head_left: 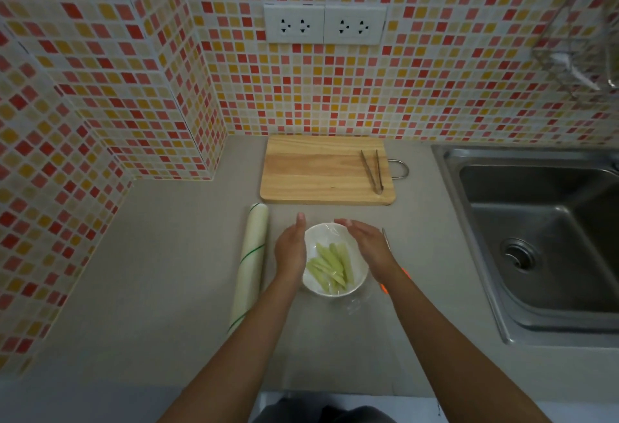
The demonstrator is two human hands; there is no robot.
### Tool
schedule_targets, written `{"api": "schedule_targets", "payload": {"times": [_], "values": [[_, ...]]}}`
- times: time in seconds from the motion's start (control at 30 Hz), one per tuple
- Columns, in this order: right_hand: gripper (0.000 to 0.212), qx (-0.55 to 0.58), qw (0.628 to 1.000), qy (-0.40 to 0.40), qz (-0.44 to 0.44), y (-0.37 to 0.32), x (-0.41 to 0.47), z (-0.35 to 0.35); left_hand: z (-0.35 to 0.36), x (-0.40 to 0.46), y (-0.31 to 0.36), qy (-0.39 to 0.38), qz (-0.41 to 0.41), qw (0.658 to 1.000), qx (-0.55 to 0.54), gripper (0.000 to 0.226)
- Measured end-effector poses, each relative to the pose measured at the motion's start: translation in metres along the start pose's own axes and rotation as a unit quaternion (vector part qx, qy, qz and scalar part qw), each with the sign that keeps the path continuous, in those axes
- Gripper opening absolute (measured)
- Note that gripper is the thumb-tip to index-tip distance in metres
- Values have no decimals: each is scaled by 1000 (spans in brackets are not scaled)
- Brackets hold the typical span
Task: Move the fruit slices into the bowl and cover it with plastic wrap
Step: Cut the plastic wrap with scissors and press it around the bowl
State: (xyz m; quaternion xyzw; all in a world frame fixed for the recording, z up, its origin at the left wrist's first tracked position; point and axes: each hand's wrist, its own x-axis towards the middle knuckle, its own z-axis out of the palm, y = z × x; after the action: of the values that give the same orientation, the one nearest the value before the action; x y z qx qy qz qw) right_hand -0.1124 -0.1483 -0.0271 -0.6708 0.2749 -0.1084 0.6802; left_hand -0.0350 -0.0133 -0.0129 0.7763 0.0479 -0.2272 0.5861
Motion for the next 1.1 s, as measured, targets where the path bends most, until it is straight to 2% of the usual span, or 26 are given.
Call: {"api": "schedule_targets", "payload": {"times": [0.1, 0.2, 0.27, 0.37, 0.53, 0.6, 0.73, 0.9, 1.0, 1.1], "values": [[31, 33, 999, 8, 3, 10, -4, 0, 4, 5, -7, 17, -34, 992, -119, 38], [31, 35, 999, 31, -1, 15, -6, 1, 3, 10, -10, 41, -61, 981, -180, 16], [32, 23, 999, 38, -6, 15, -6, 1, 4, 15, -14, 70, -67, 975, -202, 13], [32, 10, 999, 48, -12, 17, -7, -1, 6, 20, -18, 91, -30, 983, -155, 20], [30, 7, 999, 53, -6, 19, -9, -3, 3, 27, -30, 56, 45, 995, -64, 26], [29, 16, 998, 58, -6, 20, -10, -2, 2, 29, -30, 43, 32, 996, -71, 32], [30, 24, 998, 64, -4, 21, -11, -4, -1, 30, -19, 13, -62, 989, -133, 54], [30, 22, 997, 71, -4, 21, -12, -5, -3, 16, -16, 3, -12, 997, 82, 62], [30, 14, 997, 79, -4, 23, -12, -5, -2, 10, -21, 12, 6, 1000, 15, 49], [29, 9, 996, 86, -2, 23, -11, -6, 1, 6, -19, 54, 37, 997, -26, 40]]}}
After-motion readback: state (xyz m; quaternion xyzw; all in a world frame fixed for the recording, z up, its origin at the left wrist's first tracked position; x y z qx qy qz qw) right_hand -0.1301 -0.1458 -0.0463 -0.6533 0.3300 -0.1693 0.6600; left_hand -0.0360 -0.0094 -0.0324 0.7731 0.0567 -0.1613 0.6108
